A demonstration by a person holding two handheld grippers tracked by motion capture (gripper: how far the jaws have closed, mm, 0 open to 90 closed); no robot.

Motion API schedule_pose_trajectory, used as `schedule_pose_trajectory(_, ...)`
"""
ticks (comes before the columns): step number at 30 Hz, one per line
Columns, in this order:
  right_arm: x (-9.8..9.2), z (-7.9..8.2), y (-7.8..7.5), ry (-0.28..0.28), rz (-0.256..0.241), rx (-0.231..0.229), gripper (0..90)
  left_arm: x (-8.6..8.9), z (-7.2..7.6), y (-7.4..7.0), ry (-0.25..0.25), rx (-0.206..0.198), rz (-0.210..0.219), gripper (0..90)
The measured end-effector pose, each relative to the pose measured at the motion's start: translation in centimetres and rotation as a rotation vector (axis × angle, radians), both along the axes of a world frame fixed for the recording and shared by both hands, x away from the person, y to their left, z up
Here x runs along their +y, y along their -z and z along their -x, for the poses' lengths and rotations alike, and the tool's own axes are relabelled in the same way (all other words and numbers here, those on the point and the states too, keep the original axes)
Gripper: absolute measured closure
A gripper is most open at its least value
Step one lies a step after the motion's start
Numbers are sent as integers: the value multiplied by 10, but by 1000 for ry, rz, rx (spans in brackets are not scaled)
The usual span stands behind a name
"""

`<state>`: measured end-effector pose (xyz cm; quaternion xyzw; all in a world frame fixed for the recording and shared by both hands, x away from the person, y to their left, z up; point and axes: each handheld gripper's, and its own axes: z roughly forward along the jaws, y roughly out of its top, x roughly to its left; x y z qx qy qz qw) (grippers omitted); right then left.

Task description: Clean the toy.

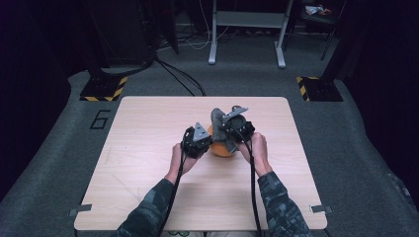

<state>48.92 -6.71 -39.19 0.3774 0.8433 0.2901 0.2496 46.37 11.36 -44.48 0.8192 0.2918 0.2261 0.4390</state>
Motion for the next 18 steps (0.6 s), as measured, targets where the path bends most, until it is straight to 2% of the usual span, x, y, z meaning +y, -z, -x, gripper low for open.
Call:
schedule_pose_trajectory(1,0,0,0,0,0,0,753,0,0,0,-2,-3,4,849)
schedule_pose_trajectory(2,-9,-5,2,42,-3,11,753,0,-1,0,1,-7,-3,849)
schedule_pose_trajectory(3,-9,-5,2,42,-3,11,753,0,-1,0,1,-7,-3,849)
schedule_pose_trajectory(4,-18,-12,5,88,7,8,754,0,-1,0,1,-8,-3,849)
schedule_pose_trajectory(5,-18,-12,5,88,7,8,754,0,-1,0,1,-8,-3,849)
schedule_pose_trajectory(6,-27,-18,8,132,20,17,753,0,-1,0,-3,-7,0,849)
schedule_pose_trajectory(9,-33,-20,9,163,13,25,752,0,-1,1,-3,-1,6,848)
schedule_pose_trajectory(11,-37,-17,7,154,-7,13,752,0,-2,1,-2,0,9,848)
schedule_pose_trajectory(12,-35,-9,0,131,-30,9,752,0,-2,1,-1,-5,7,847)
schedule_pose_trajectory(14,-27,-1,-6,82,-32,-7,752,-1,-1,1,1,-7,8,847)
schedule_pose_trajectory(15,-27,-1,-6,82,-32,-7,752,-1,-1,1,1,-8,8,847)
schedule_pose_trajectory(16,-16,8,-11,37,-35,-14,752,-2,-1,1,2,-6,9,847)
schedule_pose_trajectory(17,-16,8,-11,37,-35,-14,752,-2,-1,1,4,-5,9,847)
schedule_pose_trajectory(18,-4,14,-13,-23,-33,-21,751,-3,-1,1,6,-5,11,848)
